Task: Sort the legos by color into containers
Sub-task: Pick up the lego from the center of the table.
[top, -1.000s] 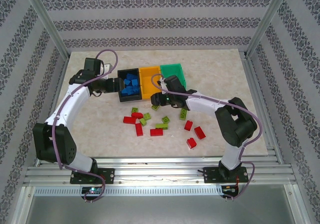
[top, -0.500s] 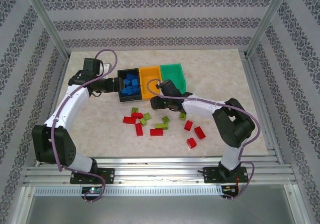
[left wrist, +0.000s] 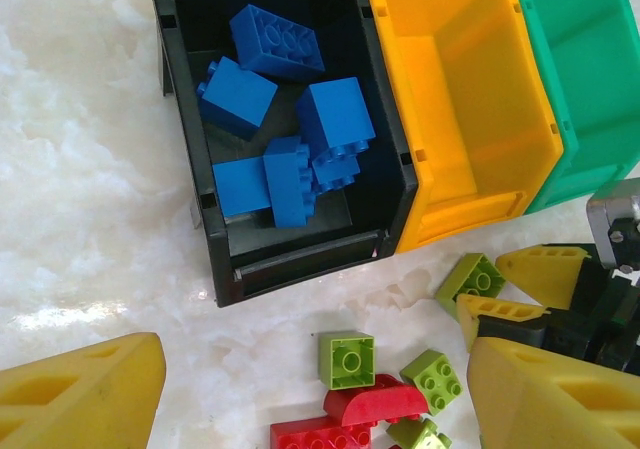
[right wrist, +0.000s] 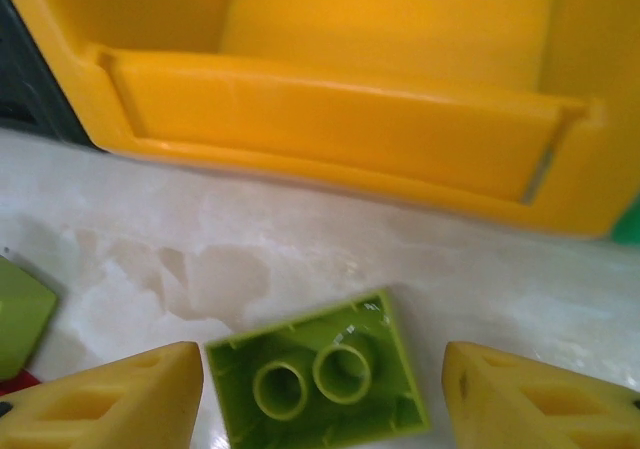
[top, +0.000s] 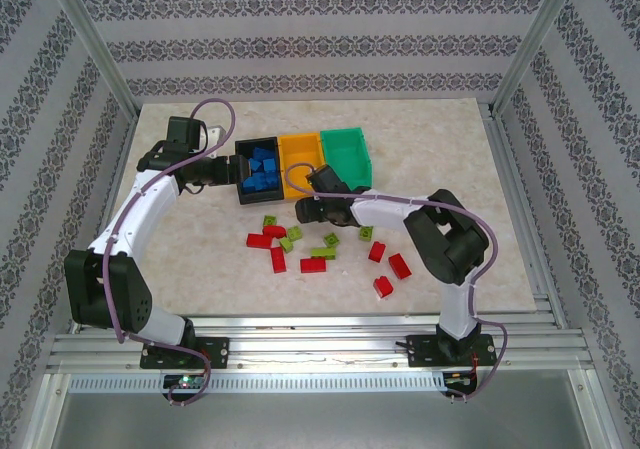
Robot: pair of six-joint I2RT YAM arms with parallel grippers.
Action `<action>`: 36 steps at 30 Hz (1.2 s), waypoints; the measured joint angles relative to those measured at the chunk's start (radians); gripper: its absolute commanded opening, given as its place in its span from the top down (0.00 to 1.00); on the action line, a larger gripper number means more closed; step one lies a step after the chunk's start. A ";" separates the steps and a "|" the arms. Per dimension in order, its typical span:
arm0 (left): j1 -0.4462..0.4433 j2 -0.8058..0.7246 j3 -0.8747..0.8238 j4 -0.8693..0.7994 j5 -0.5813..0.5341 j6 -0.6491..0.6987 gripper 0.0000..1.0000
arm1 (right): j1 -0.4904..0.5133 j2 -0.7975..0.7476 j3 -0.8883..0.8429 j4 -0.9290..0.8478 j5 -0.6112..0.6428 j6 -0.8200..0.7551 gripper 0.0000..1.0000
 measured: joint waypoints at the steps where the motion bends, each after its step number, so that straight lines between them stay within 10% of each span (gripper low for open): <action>1: 0.000 0.000 0.000 0.000 0.003 0.000 0.21 | 0.000 0.006 0.010 0.001 0.000 0.000 0.35; 36: 0.000 0.000 -0.004 0.005 0.037 -0.012 0.20 | 0.052 -0.044 0.058 -0.098 0.075 -0.066 0.50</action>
